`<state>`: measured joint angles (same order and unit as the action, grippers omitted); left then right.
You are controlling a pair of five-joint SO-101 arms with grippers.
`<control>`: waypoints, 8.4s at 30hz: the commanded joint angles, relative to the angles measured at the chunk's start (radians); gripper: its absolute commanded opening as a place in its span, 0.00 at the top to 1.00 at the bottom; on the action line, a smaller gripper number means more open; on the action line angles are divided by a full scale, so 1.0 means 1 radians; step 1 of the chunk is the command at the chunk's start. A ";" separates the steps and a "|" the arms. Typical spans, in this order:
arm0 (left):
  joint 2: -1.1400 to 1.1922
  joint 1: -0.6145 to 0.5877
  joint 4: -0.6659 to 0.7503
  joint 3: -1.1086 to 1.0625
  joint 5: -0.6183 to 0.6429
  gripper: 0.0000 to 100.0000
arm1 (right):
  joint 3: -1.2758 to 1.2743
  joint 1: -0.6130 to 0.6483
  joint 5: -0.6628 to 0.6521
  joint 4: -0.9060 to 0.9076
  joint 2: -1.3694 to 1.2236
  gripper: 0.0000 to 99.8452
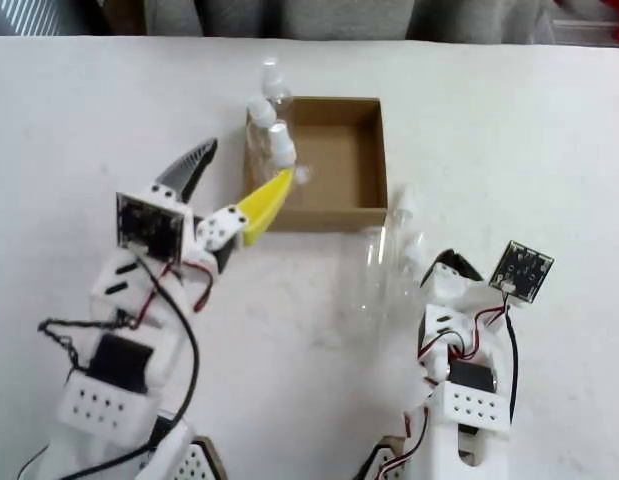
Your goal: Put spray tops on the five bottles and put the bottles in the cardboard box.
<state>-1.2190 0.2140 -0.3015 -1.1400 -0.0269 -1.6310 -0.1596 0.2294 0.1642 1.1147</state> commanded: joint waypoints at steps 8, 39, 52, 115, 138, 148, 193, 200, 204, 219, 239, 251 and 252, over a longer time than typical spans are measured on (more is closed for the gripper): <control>-0.410 -0.047 -0.388 0.006 0.009 0.68 | 0.005 -0.004 -0.003 0.002 0.013 0.98; -0.535 -0.317 -0.551 -0.494 0.118 0.92 | 0.413 0.039 -0.327 0.430 0.005 0.98; -0.532 -0.314 -0.552 -0.557 0.117 0.92 | 0.694 0.292 -0.256 0.679 -0.133 0.98; -0.530 -0.312 -0.577 -0.557 0.011 0.92 | 0.933 0.272 -0.129 0.618 -0.911 0.98; -0.530 -0.314 -0.577 -0.557 0.011 0.92 | 0.844 0.570 -0.242 0.673 -0.889 0.98; -0.530 -0.315 -0.577 -0.557 0.011 0.92 | 0.850 0.814 -0.477 0.779 -0.868 0.98; -0.530 -0.311 -0.577 -0.557 0.011 0.92 | 0.325 0.509 -0.781 0.849 -0.162 0.98; -0.530 -0.312 -0.578 -0.557 0.011 0.92 | 0.325 0.437 -0.760 0.829 -0.163 0.98; -0.530 -0.312 -0.578 -0.557 0.011 0.92 | 0.336 0.407 -0.709 0.776 -0.200 0.98; -0.530 -0.315 -0.592 -0.557 0.011 0.92 | 0.689 0.512 -0.522 0.743 -0.641 0.98; -0.530 -0.315 -0.592 -0.557 0.009 0.92 | 0.985 0.702 -0.468 1.012 -0.654 0.98; -0.530 -0.315 -0.592 -0.557 0.009 0.92 | 0.954 0.918 -0.284 1.196 -0.521 0.91; -0.530 -0.315 -0.592 -0.557 0.009 0.92 | 0.937 0.931 -0.256 1.196 -0.521 0.88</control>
<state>-1.7423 -0.0913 -0.8892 -1.6985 -0.0038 -0.6751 0.7319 -0.0775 1.3518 0.5654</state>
